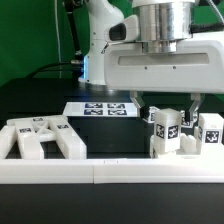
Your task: Assemble chair
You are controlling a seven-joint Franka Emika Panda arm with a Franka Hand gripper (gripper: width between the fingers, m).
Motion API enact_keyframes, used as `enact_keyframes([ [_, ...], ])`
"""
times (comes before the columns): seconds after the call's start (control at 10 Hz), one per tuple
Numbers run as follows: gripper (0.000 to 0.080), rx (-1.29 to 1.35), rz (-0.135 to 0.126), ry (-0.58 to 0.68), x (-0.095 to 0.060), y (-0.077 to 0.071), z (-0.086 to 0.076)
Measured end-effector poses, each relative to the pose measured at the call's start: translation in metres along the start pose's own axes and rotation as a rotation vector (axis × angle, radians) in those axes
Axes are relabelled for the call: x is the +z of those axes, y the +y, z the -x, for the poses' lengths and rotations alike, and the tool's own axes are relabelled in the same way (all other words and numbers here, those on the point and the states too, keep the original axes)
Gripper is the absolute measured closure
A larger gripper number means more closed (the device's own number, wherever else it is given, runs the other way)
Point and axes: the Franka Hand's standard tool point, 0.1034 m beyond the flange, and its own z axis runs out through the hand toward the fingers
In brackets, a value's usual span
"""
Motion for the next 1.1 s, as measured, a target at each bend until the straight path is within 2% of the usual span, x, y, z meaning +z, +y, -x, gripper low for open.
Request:
enact_keyframes([
  [0.3,0.015,-0.313,0.002,0.003,-0.0006,0.0019,-0.0028],
  [1.0,0.015,-0.76,0.014,0.001,0.0006,0.0031,-0.003],
  [1.1,0.027,-0.753,0.014,0.001,0.0007,0.0032,-0.0029],
])
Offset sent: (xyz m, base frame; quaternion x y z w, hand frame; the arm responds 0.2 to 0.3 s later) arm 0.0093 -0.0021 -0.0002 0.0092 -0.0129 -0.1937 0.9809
